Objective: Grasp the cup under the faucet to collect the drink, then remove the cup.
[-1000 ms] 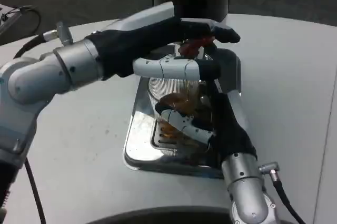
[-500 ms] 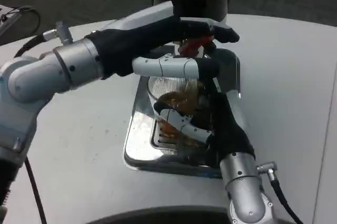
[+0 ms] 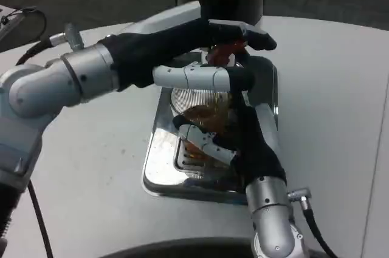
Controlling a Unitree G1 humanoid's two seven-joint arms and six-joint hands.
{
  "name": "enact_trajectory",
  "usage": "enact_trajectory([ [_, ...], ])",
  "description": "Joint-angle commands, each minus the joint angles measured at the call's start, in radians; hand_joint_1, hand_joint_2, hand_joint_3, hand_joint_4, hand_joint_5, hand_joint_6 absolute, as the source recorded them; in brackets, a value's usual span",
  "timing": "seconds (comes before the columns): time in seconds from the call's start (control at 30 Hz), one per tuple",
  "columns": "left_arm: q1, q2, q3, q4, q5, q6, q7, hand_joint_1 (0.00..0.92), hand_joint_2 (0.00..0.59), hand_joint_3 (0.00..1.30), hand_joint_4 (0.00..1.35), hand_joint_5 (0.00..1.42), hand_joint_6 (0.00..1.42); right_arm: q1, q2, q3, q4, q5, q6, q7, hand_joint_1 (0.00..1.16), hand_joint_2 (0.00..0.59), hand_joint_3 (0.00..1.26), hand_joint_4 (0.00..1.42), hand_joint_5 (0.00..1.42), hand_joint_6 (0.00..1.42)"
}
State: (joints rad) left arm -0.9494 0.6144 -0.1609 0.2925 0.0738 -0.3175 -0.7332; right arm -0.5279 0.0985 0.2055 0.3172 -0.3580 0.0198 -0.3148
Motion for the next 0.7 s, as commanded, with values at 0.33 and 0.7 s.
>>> enact_trajectory([
  [0.33, 0.054, 0.043, 0.016, -0.031, 0.016, 0.032, -0.037, 0.0, 0.0, 0.26, 0.18, 0.24, 0.13, 0.014, 0.048, 0.039, 0.033, -0.032, 0.029, -0.071, 0.69, 0.226, 0.11, 0.23, 0.26, 0.22],
  [0.7, 0.071, 0.042, 0.041, -0.06, 0.014, 0.054, -0.021, 0.0, 0.0, 0.27, 0.2, 0.27, 0.13, 0.011, 0.083, 0.073, 0.064, -0.033, 0.027, -0.149, 0.77, 0.234, 0.24, 0.32, 0.34, 0.27],
])
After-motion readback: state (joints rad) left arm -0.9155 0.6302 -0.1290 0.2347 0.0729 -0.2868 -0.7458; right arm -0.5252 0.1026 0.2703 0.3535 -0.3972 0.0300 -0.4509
